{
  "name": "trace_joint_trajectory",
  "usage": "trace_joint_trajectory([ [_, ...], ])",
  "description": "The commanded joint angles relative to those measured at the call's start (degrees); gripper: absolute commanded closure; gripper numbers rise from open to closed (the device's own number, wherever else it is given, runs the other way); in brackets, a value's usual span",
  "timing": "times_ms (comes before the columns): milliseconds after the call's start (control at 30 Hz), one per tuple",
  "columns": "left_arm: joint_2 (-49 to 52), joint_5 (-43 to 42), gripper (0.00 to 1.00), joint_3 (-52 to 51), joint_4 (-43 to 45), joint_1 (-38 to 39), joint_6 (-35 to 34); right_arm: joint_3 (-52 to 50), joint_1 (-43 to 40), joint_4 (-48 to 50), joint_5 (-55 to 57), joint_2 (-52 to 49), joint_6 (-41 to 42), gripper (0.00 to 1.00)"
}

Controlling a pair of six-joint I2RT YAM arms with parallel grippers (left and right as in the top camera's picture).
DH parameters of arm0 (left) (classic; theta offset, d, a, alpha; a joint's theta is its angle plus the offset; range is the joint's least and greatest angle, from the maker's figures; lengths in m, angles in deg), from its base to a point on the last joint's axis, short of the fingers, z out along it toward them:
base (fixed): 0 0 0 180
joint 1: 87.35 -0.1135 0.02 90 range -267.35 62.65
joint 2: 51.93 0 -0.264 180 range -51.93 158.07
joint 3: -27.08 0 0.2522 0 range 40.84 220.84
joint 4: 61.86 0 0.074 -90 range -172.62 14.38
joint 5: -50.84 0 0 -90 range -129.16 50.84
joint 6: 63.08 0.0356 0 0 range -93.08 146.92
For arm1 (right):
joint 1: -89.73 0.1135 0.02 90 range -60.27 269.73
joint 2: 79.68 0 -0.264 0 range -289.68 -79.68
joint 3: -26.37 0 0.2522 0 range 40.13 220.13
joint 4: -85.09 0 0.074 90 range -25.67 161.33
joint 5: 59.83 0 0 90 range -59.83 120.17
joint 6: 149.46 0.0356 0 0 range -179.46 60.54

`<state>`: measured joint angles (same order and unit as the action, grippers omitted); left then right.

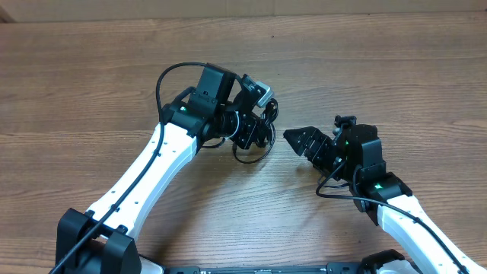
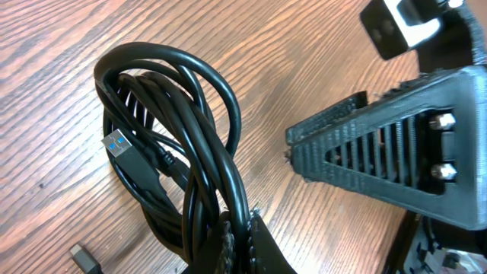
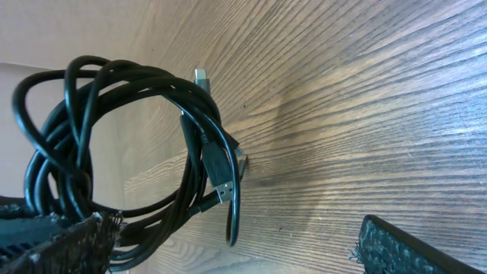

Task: Untangle cables

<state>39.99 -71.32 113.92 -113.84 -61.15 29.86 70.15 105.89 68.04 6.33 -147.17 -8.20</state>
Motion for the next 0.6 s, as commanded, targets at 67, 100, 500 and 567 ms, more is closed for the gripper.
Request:
trace_joint_trajectory([
  [67,-1.29,1.01,0.96,0.90,-3.19,0.02,5.60,1.03,-0.13,0.15,-0.81,-0.15,-0.66,0.00],
  [100,-1.29,0.44,0.96,0.90,-3.63,0.00,5.66,1.03,-0.13,0.15,-0.90,-0.15,-0.66,0.00],
  [500,-1.29,-16.00,0.96,0.90,-5.92,-5.53,10.38,1.03,-0.11,-1.14,-0.94,-0.15,-0.72,0.34],
  [567,-1.29,-19.54,0.96,0.90,-5.90,-8.17,10.38,1.03,-0.11,-2.08,-1.49,-0.15,-0.72,0.42],
])
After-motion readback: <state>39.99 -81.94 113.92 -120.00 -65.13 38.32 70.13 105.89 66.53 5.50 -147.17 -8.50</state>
